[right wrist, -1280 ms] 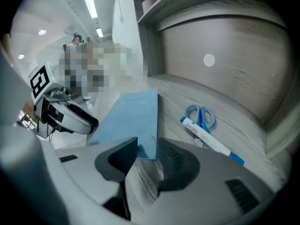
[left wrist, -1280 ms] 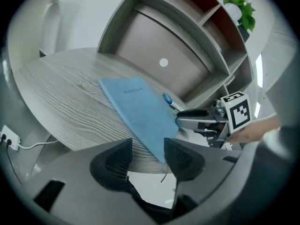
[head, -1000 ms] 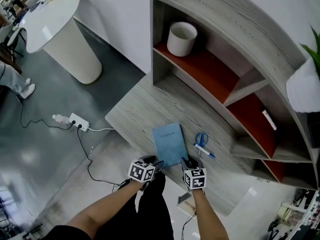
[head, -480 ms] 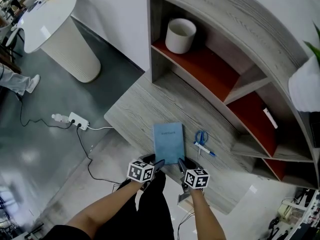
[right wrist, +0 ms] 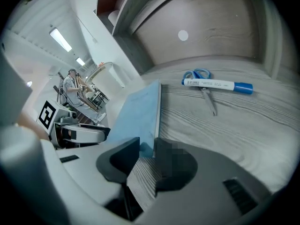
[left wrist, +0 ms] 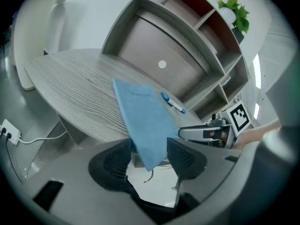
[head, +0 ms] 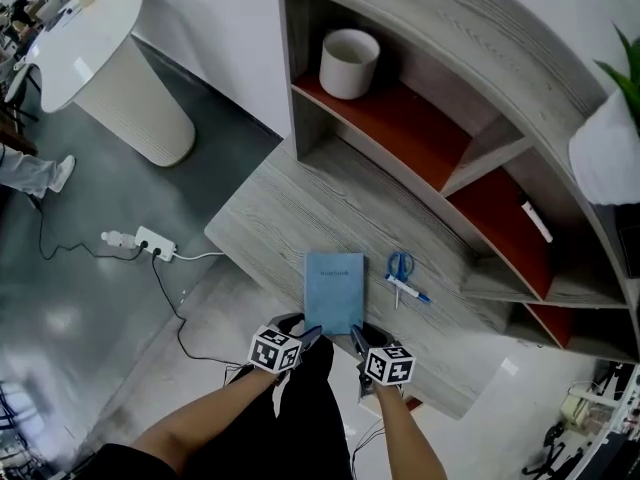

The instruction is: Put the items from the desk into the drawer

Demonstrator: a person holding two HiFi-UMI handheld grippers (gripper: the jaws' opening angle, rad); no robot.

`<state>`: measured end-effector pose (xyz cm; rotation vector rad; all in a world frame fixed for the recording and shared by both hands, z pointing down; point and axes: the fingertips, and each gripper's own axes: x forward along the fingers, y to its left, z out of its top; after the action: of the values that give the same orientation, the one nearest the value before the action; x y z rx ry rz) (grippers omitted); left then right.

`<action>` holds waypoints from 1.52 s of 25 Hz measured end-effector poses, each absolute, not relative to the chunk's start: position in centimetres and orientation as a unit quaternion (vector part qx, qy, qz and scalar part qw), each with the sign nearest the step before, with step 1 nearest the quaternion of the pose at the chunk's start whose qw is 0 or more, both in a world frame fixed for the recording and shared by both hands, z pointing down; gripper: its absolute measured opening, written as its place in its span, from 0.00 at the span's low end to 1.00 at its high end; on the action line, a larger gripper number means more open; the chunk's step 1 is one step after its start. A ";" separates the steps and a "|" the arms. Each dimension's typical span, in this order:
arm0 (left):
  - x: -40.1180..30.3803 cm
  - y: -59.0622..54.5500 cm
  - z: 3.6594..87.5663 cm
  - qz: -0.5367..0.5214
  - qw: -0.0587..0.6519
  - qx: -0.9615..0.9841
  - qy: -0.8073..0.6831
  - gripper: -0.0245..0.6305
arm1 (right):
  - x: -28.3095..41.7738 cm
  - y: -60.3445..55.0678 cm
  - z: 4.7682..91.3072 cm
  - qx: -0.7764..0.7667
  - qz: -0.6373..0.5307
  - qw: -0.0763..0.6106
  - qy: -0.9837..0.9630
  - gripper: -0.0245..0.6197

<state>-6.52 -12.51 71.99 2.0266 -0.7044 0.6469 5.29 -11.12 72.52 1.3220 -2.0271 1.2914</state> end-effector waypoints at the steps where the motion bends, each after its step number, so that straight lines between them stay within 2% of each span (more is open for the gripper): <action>1: -6.7 -12.4 72.1 0.263 0.432 0.813 -0.287 0.42 | 5.3 -11.1 72.6 0.476 0.459 0.200 -0.723 0.23; 5: -7.0 -12.0 72.3 0.267 0.435 0.805 -0.303 0.42 | 5.3 -11.1 72.5 0.480 0.451 0.206 -0.724 0.23; 14: -6.7 -10.3 73.4 0.242 0.508 0.772 -0.297 0.41 | 4.3 -10.3 72.5 0.478 0.441 0.209 -0.730 0.23; 17: -7.0 -11.2 73.6 0.225 0.528 0.760 -0.303 0.30 | 4.3 -10.3 72.5 0.480 0.441 0.208 -0.729 0.23; 23: -7.1 -11.3 71.6 0.207 0.535 0.761 -0.304 0.20 | 4.3 -9.8 72.4 0.479 0.443 0.206 -0.729 0.22; 32: -6.8 -11.0 69.2 0.180 0.549 0.760 -0.298 0.14 | 4.2 -8.4 72.3 0.496 0.458 0.177 -0.716 0.21; 38: -6.5 -11.3 67.6 0.171 0.544 0.766 -0.296 0.13 | 4.0 -7.7 70.6 0.551 0.334 0.230 -0.729 0.27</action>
<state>-6.47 -11.30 67.59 1.8187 -0.7025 0.4062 4.03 -7.72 70.62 1.5160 -2.0055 0.9200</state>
